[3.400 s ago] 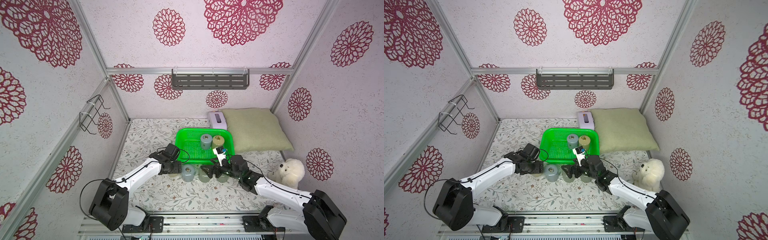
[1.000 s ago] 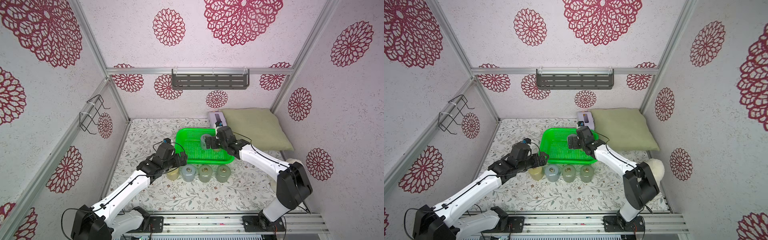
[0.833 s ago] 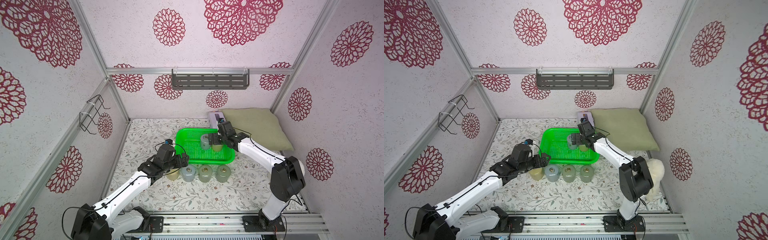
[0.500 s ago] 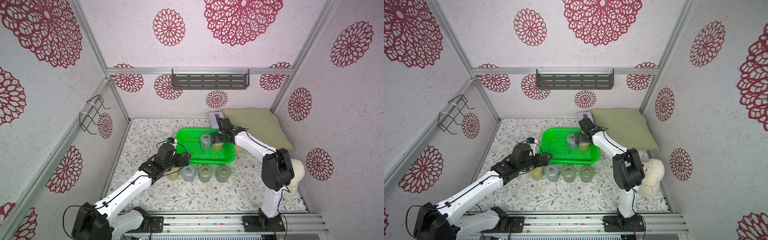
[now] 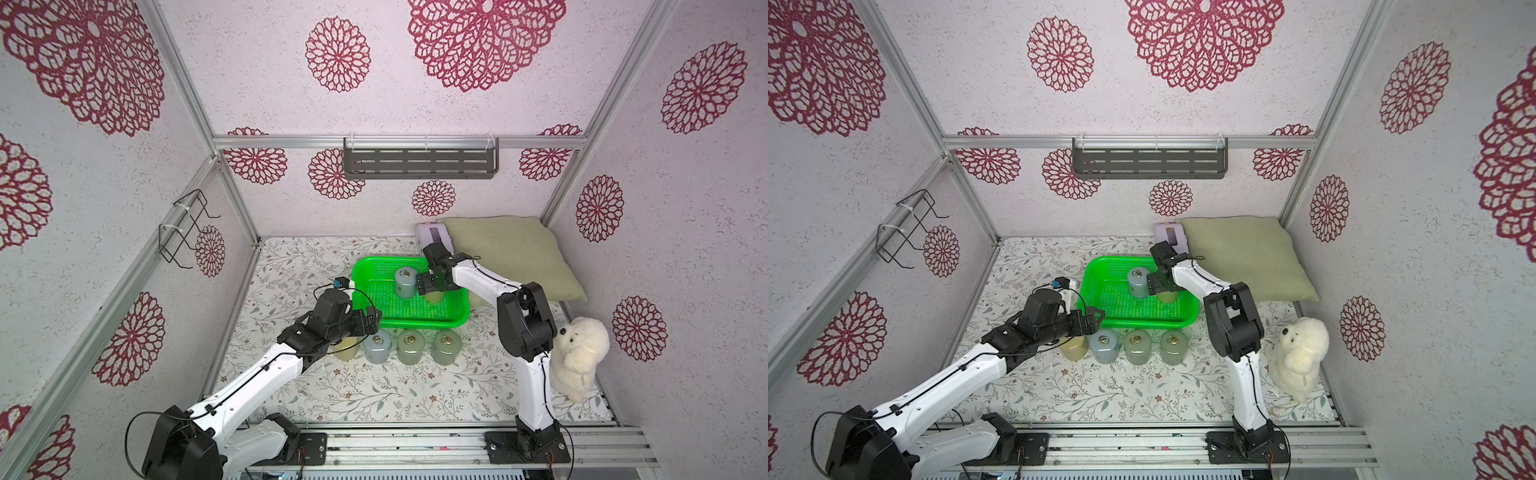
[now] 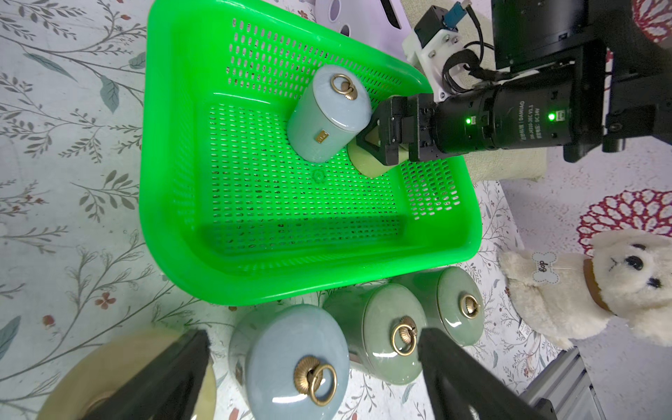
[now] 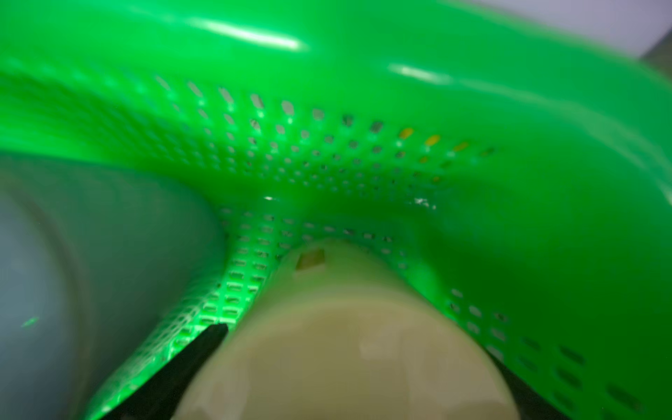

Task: Take the tea canister out of the basket
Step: Pick up the tea canister from the basket.

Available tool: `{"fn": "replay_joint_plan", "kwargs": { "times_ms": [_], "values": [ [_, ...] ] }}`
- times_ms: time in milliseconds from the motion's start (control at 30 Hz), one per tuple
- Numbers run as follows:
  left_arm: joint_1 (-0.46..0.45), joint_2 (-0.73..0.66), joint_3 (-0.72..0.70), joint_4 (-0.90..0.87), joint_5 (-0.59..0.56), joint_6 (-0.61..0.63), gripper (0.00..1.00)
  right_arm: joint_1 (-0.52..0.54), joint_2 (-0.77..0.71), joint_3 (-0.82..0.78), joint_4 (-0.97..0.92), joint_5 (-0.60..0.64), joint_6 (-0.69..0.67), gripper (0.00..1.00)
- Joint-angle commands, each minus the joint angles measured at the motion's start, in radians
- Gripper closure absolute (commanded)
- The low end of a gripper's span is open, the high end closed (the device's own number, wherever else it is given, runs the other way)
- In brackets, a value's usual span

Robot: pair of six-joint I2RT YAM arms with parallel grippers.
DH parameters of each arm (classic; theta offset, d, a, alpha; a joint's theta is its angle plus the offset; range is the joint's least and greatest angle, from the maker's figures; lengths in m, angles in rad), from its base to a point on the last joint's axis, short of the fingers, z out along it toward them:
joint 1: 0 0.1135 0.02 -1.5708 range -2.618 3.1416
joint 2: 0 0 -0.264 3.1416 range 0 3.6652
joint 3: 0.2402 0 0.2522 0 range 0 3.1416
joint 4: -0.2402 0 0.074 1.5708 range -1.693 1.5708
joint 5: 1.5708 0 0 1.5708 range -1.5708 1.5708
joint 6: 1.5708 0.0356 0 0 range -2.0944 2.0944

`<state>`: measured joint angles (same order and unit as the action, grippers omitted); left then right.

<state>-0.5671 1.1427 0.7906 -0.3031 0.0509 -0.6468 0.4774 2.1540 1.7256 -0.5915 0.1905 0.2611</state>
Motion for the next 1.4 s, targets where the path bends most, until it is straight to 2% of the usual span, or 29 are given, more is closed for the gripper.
{"fn": "replay_joint_plan", "kwargs": {
  "times_ms": [0,233,400,833,1367],
  "values": [
    [-0.01,-0.012,-0.01,0.025,-0.001,0.014,0.03,-0.005,0.029,0.058,-0.024,0.029,-0.013,0.04],
    [-0.01,-0.007,-0.008,0.023,-0.003,0.018,0.03,-0.005,0.049,0.08,-0.028,0.024,-0.005,0.1],
    [-0.01,-0.002,-0.008,0.023,-0.002,0.018,0.03,-0.001,0.001,0.047,-0.013,0.014,0.005,0.23],
    [-0.012,-0.003,-0.008,0.027,0.007,0.016,0.03,0.036,-0.236,-0.061,-0.002,0.001,0.023,0.23],
    [-0.049,-0.024,-0.008,0.024,0.01,0.019,0.02,0.043,-0.666,-0.301,-0.092,0.007,0.079,0.23]
  ]
}}
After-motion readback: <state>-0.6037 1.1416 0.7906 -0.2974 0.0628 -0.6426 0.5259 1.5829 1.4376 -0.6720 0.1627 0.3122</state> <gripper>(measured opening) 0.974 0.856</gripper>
